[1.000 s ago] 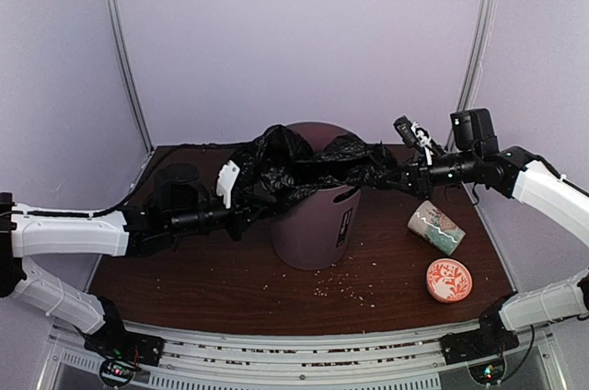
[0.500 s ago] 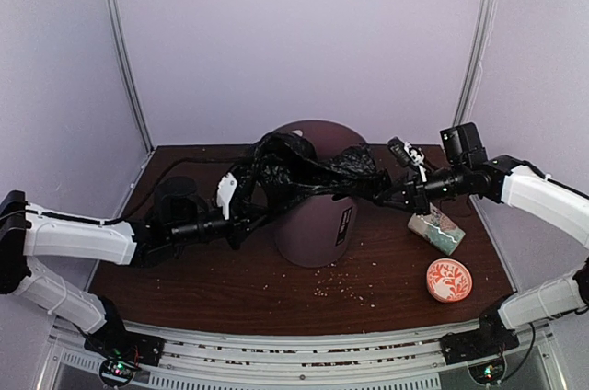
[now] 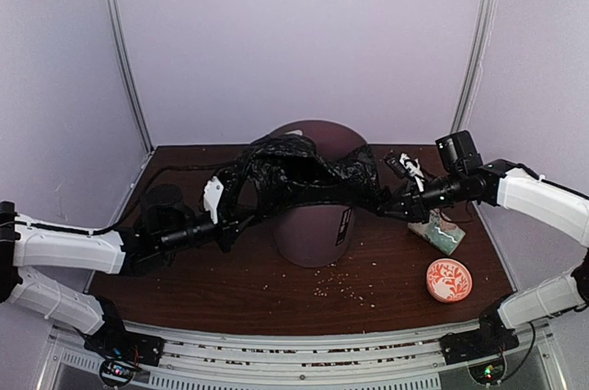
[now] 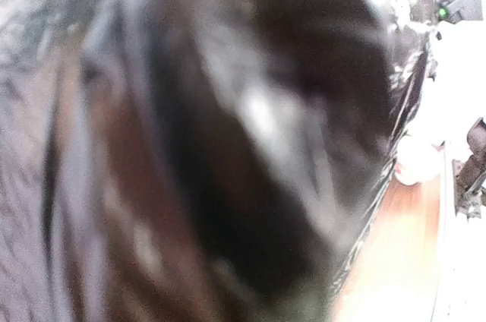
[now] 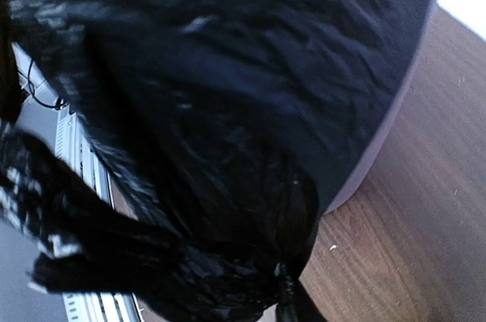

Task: Put the trash bags into the trash bin

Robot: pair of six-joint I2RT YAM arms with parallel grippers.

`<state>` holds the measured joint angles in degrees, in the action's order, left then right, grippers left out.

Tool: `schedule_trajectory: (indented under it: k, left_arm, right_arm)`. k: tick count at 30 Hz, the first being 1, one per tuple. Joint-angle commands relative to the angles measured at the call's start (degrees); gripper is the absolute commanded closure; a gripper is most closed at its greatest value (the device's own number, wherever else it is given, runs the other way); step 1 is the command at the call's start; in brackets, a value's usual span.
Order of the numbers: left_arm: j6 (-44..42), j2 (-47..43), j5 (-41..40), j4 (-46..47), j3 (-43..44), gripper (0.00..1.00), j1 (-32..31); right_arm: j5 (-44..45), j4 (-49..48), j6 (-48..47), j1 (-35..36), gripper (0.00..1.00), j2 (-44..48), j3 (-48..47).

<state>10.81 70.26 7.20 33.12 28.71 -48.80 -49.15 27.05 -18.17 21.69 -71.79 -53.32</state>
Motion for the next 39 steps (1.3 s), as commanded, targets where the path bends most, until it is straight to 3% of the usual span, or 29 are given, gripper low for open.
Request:
schedule_trajectory:
  k: [1,4,6,11,14,21,31,39]
  left_arm:
    - [-0.1,0.5,-3.2,-4.2,3.4,0.91,0.4]
    - [0.0,-3.2,-2.8,-5.0,2.0,0.71,0.3]
    - [-0.1,-6.3,-2.1,-5.4,0.5,0.62,0.3]
    - [-1.6,-12.4,-2.6,-10.1,0.0,0.36,-2.1]
    - [-1.4,-15.0,-4.3,-15.0,1.2,0.33,-3.0]
    - [-2.7,-20.3,-12.0,-16.2,2.0,0.32,-3.2]
    - [-4.3,-12.8,-14.4,-13.0,9.0,0.36,-3.2]
    - [-4.7,-10.1,-17.2,-13.0,11.0,0.39,-3.3]
  right_arm:
    - [2.6,2.7,-0.9,-0.4,0.7,-0.4,-2.0]
    - [1.2,7.1,-5.3,-0.5,0.38,2.9,-2.8]
    - [1.0,9.3,-7.0,-0.5,0.24,5.7,-3.0]
    - [4.3,16.3,-12.1,-0.4,0.09,10.6,-4.4]
    - [6.9,20.4,-14.5,-0.4,0.01,11.9,-5.9]
    - [7.5,21.4,-16.4,1.0,0.05,13.7,-10.2]
    - [10.4,17.0,-13.5,13.1,0.18,7.3,-18.0]
    - [18.4,12.6,-11.5,19.3,0.23,5.0,-15.9]
